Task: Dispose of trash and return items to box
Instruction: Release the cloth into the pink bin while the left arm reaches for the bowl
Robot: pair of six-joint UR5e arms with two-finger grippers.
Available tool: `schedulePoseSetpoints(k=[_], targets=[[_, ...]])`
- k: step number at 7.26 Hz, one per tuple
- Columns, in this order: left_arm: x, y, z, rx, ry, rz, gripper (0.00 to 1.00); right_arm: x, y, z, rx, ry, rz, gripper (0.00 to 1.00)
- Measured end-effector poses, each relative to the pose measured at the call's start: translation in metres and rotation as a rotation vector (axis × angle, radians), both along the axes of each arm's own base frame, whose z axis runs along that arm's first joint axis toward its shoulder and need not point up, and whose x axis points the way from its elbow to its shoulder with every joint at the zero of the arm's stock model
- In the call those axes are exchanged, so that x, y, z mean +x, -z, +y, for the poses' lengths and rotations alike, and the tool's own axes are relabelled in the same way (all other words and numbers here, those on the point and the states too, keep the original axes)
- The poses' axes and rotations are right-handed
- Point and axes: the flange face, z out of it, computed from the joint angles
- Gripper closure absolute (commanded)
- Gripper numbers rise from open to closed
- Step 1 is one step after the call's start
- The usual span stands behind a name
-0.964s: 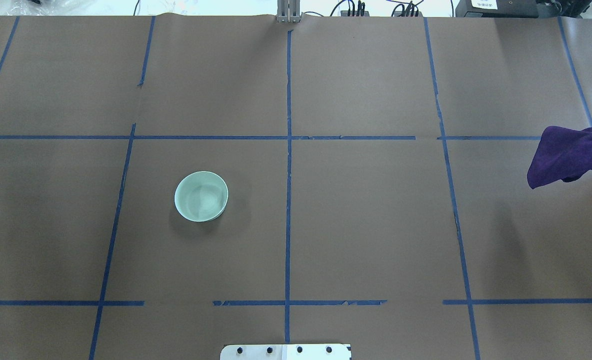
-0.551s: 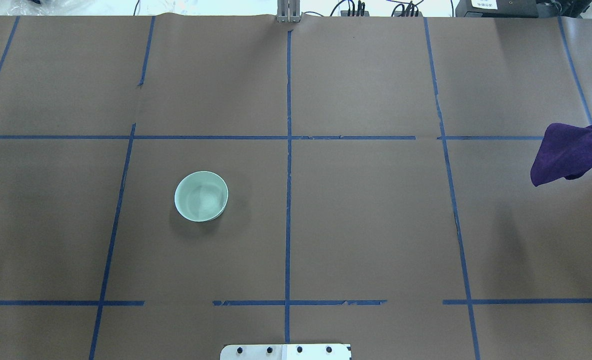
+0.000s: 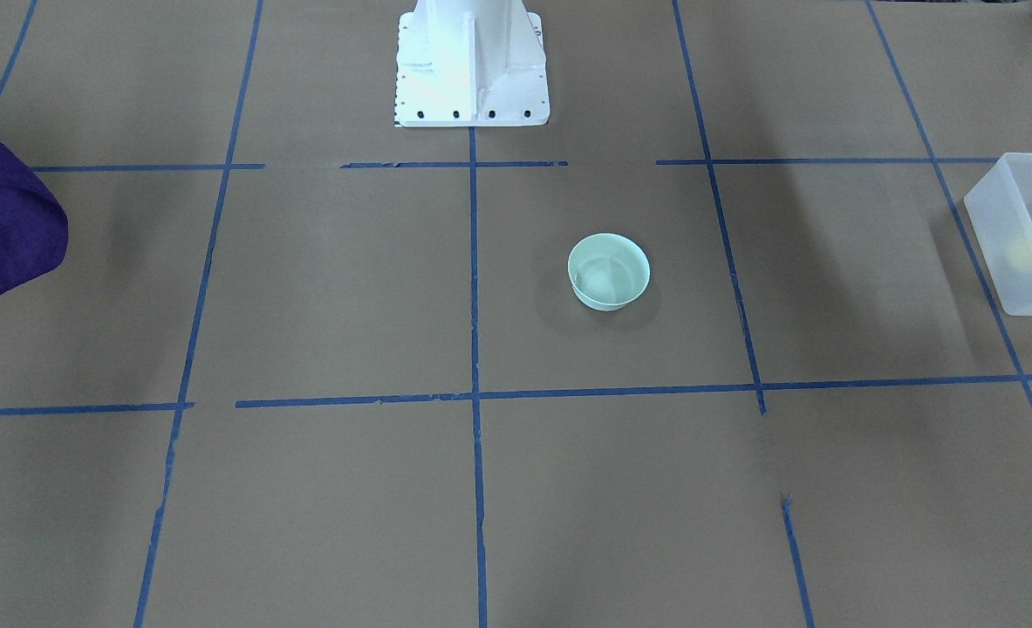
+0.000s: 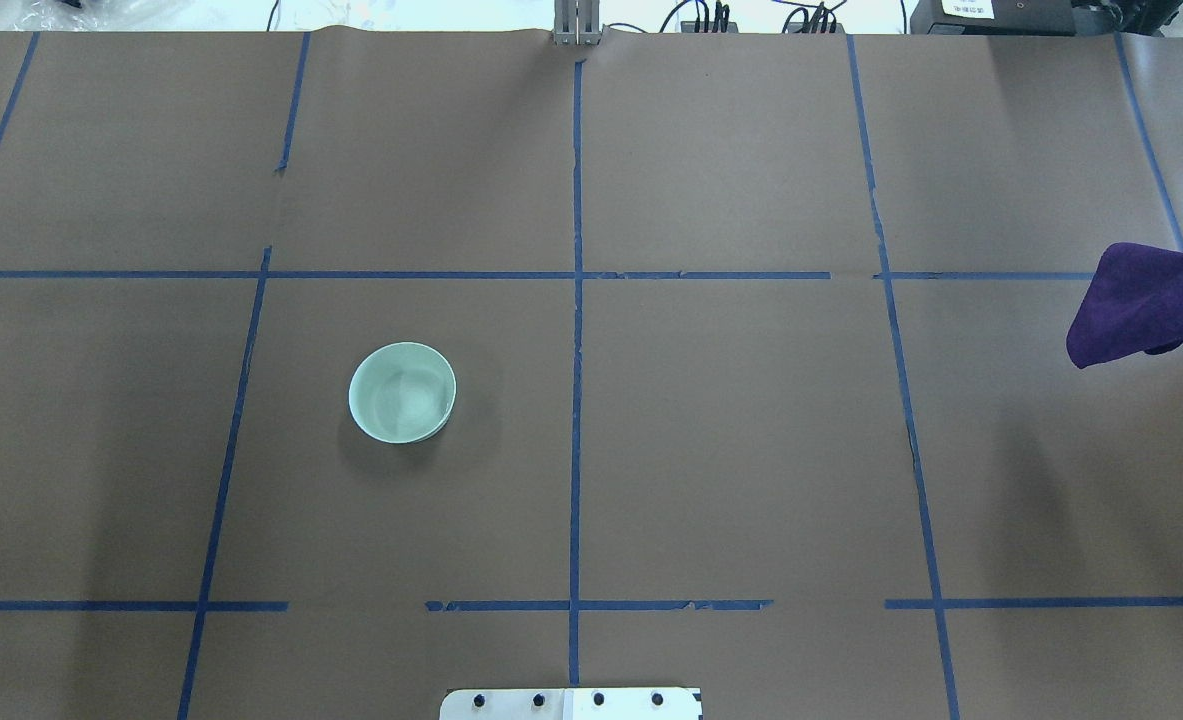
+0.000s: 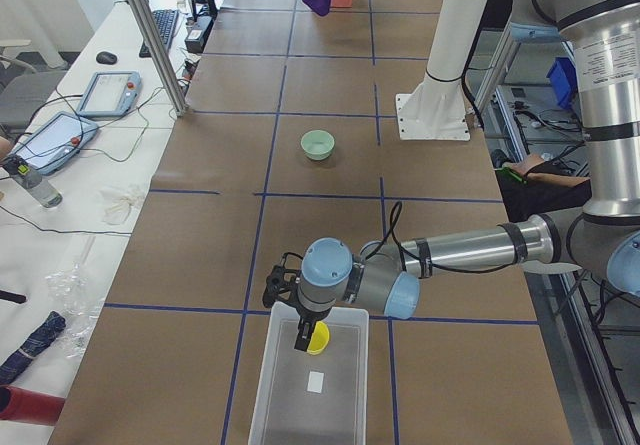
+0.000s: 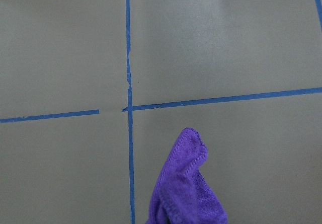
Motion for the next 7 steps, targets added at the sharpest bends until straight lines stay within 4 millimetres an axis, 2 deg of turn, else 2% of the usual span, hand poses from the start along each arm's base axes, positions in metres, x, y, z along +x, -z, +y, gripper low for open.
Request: schedulePoseSetpoints(k=[2,3,4,5,7], targets=[[-0.028,0.088,-0.034,0.035,0.092,-0.024,0.00,0.058,-0.033,-0.001,0.056,0.050,0.100,1.00],[-0.026,0.123,-0.052,0.062,0.128,-0.018,0.00,0.087,-0.057,-0.002,0.075,0.070,0.147,1.00],[-0.006,0.156,-0.068,0.075,0.140,0.006,0.00,0.115,-0.085,-0.002,0.088,0.089,0.193,1.00],[0.036,0.190,-0.083,0.059,0.140,0.053,0.00,0.143,-0.115,0.000,0.101,0.112,0.239,1.00],[0.136,0.245,-0.100,-0.027,0.124,0.153,0.00,0.189,-0.167,0.010,0.113,0.164,0.307,1.00]])
